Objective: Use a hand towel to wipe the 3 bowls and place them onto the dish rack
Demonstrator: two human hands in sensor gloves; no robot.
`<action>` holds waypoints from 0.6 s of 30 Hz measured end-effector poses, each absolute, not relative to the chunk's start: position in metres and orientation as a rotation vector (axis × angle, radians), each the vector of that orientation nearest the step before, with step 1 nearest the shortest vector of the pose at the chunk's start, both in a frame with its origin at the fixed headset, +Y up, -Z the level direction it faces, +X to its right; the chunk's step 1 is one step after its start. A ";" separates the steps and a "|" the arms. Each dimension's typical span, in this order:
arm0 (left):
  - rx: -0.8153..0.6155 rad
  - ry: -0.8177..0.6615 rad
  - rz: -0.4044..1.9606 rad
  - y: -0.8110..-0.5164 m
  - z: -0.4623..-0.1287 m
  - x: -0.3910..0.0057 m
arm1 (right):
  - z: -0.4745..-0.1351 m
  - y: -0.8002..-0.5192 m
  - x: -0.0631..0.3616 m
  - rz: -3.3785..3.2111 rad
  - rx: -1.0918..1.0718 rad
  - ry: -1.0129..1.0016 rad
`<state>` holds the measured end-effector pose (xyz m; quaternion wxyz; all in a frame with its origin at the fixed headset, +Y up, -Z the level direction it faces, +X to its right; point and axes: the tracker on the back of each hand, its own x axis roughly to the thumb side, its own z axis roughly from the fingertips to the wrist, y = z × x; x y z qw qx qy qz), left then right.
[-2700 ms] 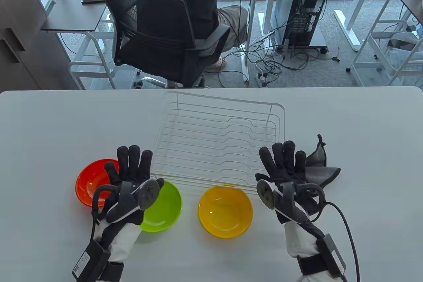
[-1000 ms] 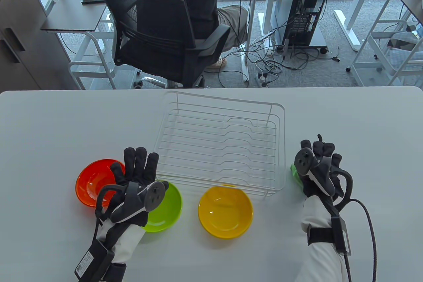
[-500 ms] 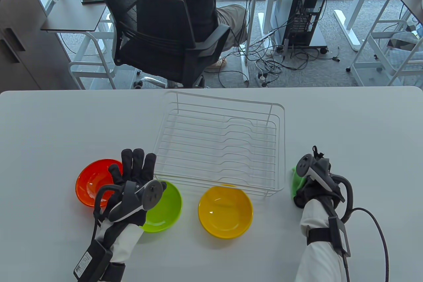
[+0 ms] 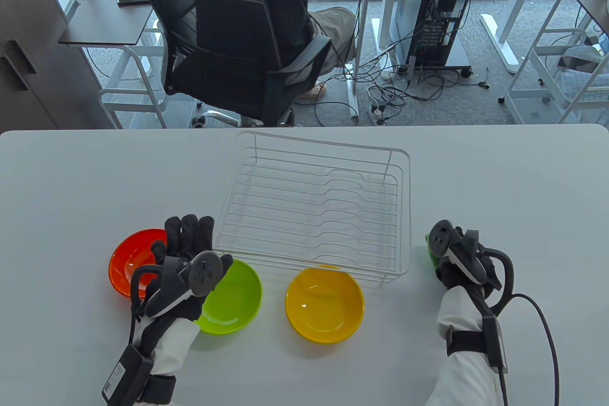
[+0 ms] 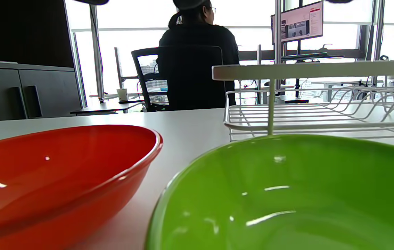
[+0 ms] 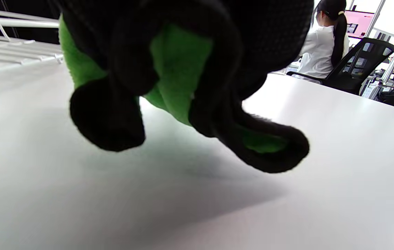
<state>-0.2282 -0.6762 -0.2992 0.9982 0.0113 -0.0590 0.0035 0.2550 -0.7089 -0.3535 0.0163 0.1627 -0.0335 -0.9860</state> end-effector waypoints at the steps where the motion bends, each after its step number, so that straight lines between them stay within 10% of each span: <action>1: 0.028 -0.099 0.038 -0.675 -0.300 -0.234 | -0.352 -0.700 0.253 -3.088 0.497 -0.055; 18: -0.012 0.351 0.266 -0.707 -0.303 -0.334 | -0.317 -0.613 0.187 -3.250 0.154 0.580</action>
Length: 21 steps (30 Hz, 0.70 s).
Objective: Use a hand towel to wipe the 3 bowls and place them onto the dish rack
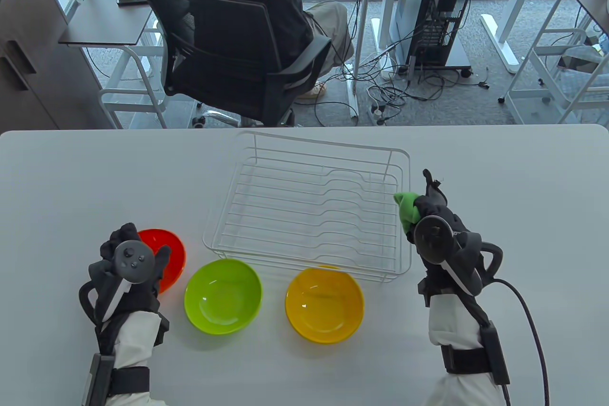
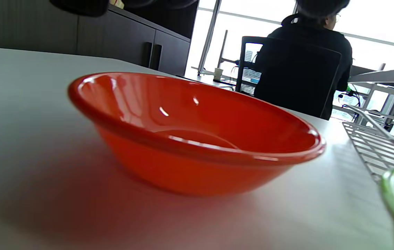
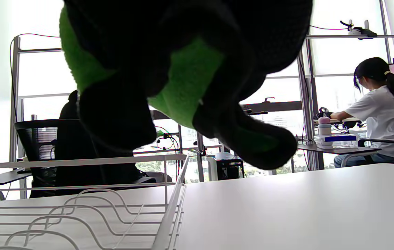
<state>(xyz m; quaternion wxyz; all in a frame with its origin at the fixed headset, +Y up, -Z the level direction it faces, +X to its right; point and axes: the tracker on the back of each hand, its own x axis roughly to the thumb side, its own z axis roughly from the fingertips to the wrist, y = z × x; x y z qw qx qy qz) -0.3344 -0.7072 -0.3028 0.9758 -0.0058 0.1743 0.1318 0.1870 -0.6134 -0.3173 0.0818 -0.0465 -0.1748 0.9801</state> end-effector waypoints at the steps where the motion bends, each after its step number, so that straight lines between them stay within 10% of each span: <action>1: -0.018 0.370 0.263 -0.710 -0.303 -0.337 | -0.317 -0.612 0.184 2.926 -0.123 -0.528; 21: -0.159 0.710 0.582 -0.751 -0.297 -0.377 | -0.307 -0.609 0.147 2.945 0.071 -0.539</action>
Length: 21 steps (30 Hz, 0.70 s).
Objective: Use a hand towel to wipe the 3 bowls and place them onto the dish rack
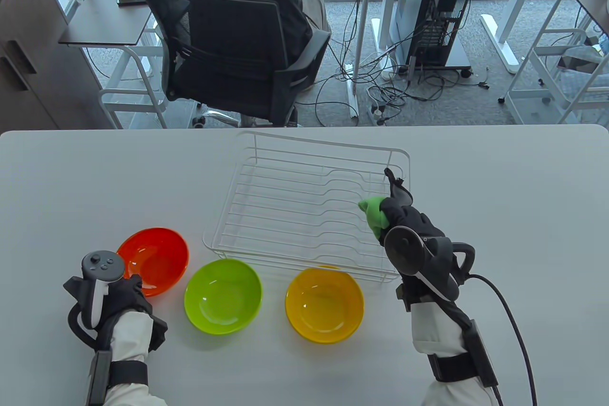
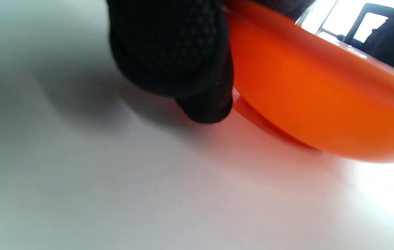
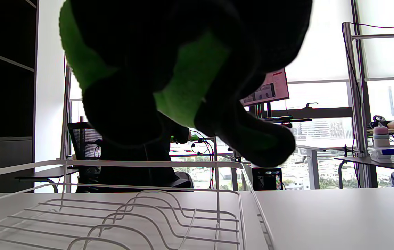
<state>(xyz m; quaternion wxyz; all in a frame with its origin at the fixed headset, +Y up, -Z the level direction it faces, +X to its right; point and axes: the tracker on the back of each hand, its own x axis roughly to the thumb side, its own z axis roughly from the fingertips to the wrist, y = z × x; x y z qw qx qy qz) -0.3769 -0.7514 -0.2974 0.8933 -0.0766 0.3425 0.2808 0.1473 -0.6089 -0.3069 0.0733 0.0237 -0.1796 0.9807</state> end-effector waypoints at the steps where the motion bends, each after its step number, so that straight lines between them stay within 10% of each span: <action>1: -0.152 0.713 0.611 -0.752 -0.297 -0.379 | -0.307 -0.609 0.147 2.946 0.074 -0.537; 21: 0.230 0.585 0.633 -0.673 -0.304 -0.356 | -0.306 -0.616 0.126 2.904 0.165 -0.498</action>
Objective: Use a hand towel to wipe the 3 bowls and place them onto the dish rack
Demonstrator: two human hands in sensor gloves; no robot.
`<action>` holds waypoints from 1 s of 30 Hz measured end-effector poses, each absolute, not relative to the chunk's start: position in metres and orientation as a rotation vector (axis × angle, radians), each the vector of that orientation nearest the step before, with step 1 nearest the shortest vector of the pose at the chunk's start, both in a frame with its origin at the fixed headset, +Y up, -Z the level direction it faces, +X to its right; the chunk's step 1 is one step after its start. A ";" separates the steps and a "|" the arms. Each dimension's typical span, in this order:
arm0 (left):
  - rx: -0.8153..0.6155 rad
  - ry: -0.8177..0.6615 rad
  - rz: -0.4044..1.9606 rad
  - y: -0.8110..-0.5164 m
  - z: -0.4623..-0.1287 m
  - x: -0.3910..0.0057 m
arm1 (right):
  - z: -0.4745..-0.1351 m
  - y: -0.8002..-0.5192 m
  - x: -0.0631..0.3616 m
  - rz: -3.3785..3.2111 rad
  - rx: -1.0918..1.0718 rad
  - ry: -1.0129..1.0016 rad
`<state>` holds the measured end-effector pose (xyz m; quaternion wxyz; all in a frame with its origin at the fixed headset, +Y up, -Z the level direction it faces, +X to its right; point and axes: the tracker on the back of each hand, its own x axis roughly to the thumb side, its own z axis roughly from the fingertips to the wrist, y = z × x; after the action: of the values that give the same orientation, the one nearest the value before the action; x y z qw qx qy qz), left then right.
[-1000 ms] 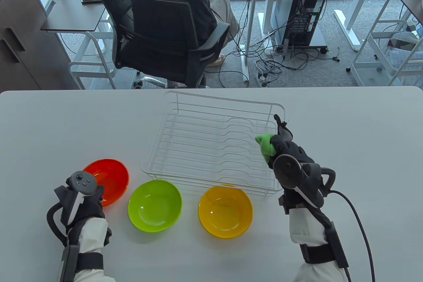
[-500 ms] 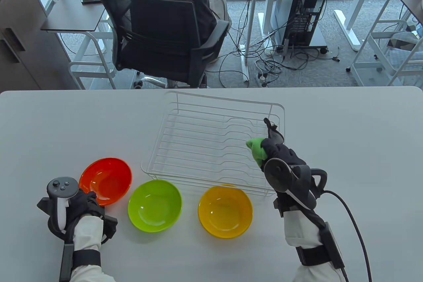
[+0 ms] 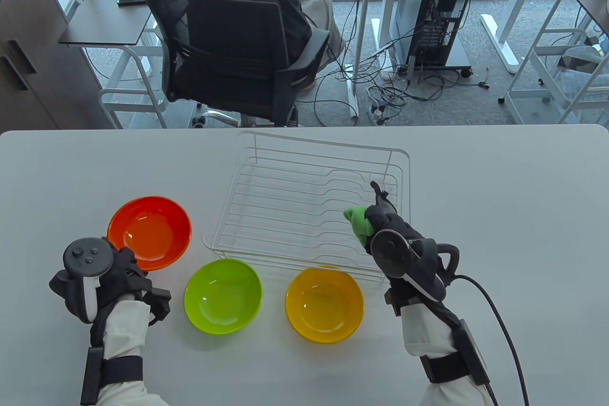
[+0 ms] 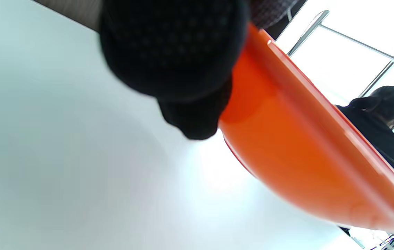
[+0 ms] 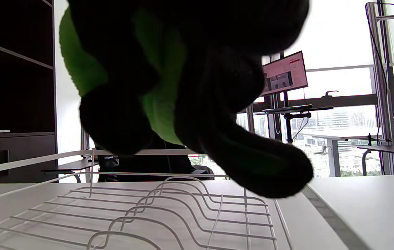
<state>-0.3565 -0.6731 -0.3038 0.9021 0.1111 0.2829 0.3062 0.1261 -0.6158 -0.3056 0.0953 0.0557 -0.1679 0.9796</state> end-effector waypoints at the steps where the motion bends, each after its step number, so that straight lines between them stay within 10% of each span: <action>1: 0.245 0.567 0.628 -0.666 -0.304 -0.353 | -0.305 -0.614 0.124 2.891 0.179 -0.510; 14: 0.371 0.264 0.700 -0.589 -0.307 -0.272 | -0.293 -0.583 0.088 2.553 0.298 -0.395; 30: 0.365 -0.103 0.620 -0.601 -0.294 -0.186 | -0.268 -0.584 0.053 2.400 0.494 -0.553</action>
<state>-0.1857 -0.6008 -0.2938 0.9347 0.1783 -0.0503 0.3034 0.0528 -0.5841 -0.2678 0.3099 0.1870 -0.2092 0.9084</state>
